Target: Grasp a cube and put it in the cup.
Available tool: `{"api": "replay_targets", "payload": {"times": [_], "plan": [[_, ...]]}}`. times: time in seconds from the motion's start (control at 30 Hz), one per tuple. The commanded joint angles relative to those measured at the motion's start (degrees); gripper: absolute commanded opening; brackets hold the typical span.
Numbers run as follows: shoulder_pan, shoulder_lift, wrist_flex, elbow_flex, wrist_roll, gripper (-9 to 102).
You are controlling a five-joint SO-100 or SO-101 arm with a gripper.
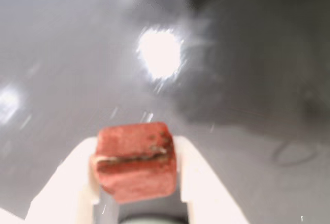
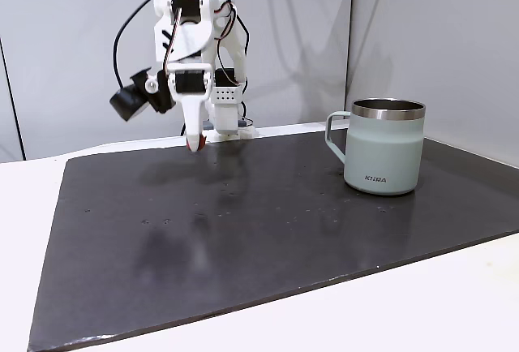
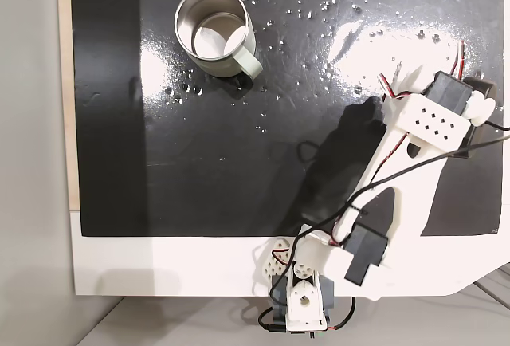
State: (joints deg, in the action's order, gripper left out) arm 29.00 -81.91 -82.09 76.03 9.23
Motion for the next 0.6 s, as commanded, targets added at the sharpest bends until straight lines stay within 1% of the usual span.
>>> {"api": "replay_targets", "payload": {"times": [0.0, 0.13, 0.23, 0.43, 0.57], "plan": [[-1.6, -6.9, -6.6, -9.3, -1.7, 1], [-3.3, -9.3, -13.1, -16.7, -2.5, 1], [-4.5, -11.2, -15.6, -19.2, -2.8, 1], [-7.0, -11.6, -16.2, -20.0, -4.1, 1], [-11.9, -10.9, -15.2, -21.6, -5.3, 1]]}}
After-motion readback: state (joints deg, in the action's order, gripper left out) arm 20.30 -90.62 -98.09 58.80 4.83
